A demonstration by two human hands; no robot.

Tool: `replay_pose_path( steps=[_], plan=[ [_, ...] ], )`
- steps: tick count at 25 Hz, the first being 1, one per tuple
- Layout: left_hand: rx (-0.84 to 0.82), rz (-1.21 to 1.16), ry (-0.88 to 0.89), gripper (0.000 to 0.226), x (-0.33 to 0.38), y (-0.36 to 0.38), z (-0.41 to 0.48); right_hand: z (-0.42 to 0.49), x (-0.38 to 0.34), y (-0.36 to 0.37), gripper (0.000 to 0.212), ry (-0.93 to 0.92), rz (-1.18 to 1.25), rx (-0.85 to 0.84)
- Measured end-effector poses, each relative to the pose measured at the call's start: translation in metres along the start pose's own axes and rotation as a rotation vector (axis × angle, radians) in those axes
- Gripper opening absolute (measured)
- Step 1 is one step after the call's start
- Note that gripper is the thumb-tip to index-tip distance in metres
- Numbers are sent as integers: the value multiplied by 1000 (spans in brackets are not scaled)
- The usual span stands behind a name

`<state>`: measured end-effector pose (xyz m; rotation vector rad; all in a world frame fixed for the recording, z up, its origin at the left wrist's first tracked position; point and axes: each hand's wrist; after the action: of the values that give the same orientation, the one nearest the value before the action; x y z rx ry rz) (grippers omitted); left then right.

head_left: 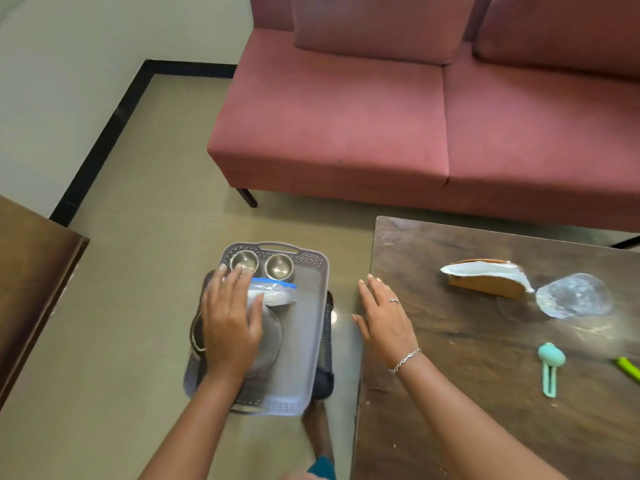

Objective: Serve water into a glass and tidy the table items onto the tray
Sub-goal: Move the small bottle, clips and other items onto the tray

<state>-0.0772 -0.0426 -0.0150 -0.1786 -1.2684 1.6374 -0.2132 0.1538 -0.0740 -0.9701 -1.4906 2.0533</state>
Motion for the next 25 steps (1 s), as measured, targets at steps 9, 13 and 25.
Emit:
replay_pose_path(
  steps=[9, 13, 25],
  plan=[
    [-357, 45, 77, 56, 174, 65, -123, -105, 154, -74, 63, -29, -20, 10],
    [-565, 77, 129, 58, 263, 93, -178, -159, 235, -117, 60, -19, -41, 40],
    [-822, 10, 263, 48, 390, 151, -231, -262, 374, -165, 42, 383, 52, 109]
  ],
)
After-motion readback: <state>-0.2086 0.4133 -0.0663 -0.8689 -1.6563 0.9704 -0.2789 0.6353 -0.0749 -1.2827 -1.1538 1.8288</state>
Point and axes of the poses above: each hand's wrist, its own z-axis towards the middle knuckle, its own y-axis out of the palm, x = y × z, and after that the axes turned 12 degrees about x, right-handed
